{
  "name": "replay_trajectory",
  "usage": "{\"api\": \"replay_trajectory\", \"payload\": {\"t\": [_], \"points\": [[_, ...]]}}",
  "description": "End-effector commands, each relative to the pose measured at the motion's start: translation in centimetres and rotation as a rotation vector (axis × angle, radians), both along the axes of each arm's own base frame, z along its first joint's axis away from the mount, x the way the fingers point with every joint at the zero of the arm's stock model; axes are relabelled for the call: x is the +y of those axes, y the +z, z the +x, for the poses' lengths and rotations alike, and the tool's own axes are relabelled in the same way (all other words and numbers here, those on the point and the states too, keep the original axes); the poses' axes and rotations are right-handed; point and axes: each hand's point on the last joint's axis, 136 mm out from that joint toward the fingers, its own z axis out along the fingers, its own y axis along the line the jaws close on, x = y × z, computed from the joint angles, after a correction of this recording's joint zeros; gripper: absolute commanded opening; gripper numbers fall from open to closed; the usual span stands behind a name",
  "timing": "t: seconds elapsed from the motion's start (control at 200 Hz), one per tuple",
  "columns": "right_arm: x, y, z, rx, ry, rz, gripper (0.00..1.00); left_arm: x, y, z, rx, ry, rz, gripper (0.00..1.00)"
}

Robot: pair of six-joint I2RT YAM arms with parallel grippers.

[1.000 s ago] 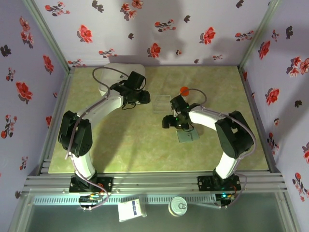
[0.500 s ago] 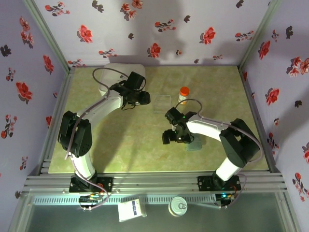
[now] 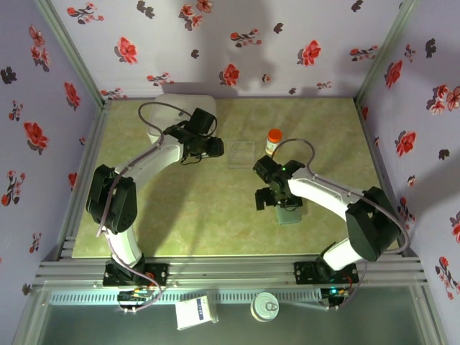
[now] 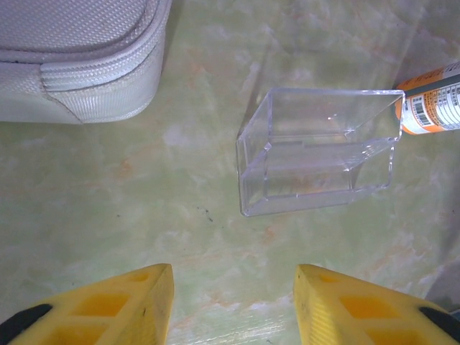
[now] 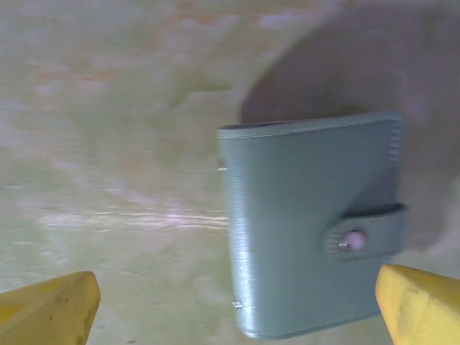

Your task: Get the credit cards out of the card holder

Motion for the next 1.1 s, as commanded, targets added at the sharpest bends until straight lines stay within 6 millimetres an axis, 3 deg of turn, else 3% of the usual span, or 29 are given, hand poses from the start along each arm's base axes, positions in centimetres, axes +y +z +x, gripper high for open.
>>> {"api": "replay_trajectory", "payload": {"t": [0.0, 0.21, 0.57, 1.095], "points": [[-3.0, -0.2, 0.2, 0.032, 0.004, -0.128, 0.99, -0.1, 0.7, 0.0, -0.014, -0.001, -0.032, 0.48], [-3.4, -2.4, 0.7, 0.087, -0.029, -0.053, 0.99, -0.2, 0.1, -0.2, 0.0, 0.001, -0.027, 0.48], [-3.5, -5.1, -0.6, 0.148, -0.033, -0.03, 0.98, -1.2, 0.2, -0.7, 0.013, -0.01, -0.041, 0.49], [-2.5, -4.0, 0.4, 0.097, -0.076, 0.013, 0.78, -0.8, 0.4, -0.8, 0.0, -0.019, -0.035, 0.49]]}}
